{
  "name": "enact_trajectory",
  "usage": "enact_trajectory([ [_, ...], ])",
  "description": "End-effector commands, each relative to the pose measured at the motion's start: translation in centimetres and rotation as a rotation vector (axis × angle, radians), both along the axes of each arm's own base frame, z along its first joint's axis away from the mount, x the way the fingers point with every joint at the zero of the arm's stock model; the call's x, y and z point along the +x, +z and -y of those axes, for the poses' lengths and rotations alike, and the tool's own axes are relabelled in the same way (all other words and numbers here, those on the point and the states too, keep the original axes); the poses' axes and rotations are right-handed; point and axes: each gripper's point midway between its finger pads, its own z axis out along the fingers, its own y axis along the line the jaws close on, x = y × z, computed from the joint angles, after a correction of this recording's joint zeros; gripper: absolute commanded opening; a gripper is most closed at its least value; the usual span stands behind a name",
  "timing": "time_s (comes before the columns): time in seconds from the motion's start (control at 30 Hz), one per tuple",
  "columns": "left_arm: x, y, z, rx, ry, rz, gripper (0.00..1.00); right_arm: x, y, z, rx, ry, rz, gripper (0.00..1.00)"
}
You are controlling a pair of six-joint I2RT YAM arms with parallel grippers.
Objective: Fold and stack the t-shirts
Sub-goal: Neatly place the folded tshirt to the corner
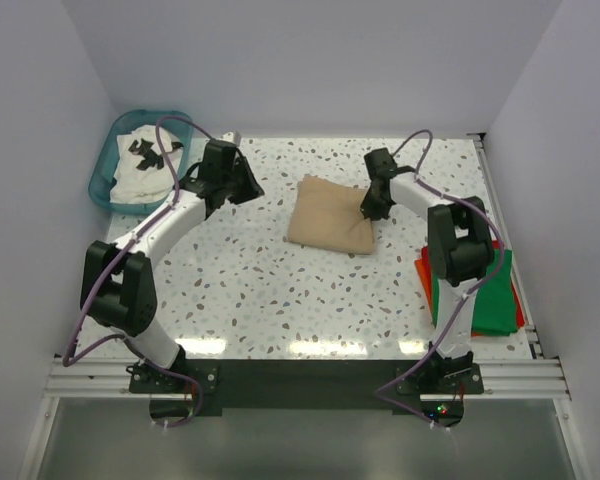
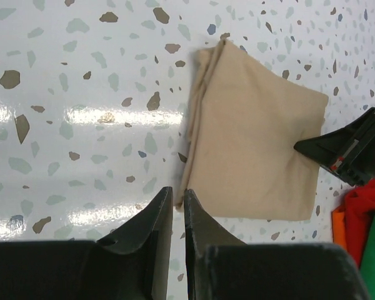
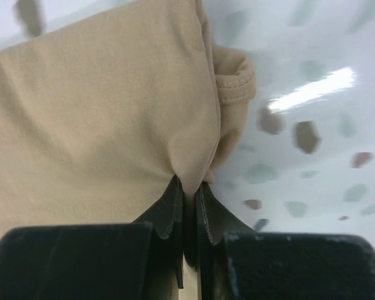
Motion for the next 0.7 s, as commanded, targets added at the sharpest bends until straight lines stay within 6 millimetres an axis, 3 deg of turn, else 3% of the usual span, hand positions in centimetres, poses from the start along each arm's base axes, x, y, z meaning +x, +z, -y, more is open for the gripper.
enact_trajectory([
  [0.0,-0.5,1.8,0.0,-0.006,-0.038,0.038,0.17,-2.3,1.0,6.7,-0.080,-0.253,-0.091,0.00],
  [0.03,-0.5,1.9,0.1,-0.014,-0.042,0.041,0.17,-2.0,1.6,7.0,-0.074,-0.275,-0.087,0.00],
  [0.1,-0.6,2.1,0.4,-0.020,-0.054,0.045,0.17,-3.0,2.2,9.3,-0.154,-0.327,-0.138,0.00],
  [0.13,-0.6,2.1,0.5,-0.026,-0.063,0.044,0.17,-2.4,3.6,9.8,-0.180,-0.360,-0.114,0.00],
  [0.17,-0.7,2.0,0.6,-0.031,-0.066,0.040,0.17,-3.7,4.0,10.7,-0.229,-0.382,-0.158,0.00],
  [0.23,-0.7,2.2,0.9,-0.043,-0.079,0.043,0.16,-3.4,5.7,12.1,-0.297,-0.436,-0.136,0.00],
  [0.4,-0.8,2.7,1.1,-0.051,-0.093,0.052,0.16,-6.3,8.8,15.5,-0.428,-0.573,-0.222,0.00],
  [0.67,-1.1,2.8,1.5,-0.063,-0.116,0.049,0.16,-8.6,12.9,19.3,-0.428,-0.712,-0.247,0.00],
])
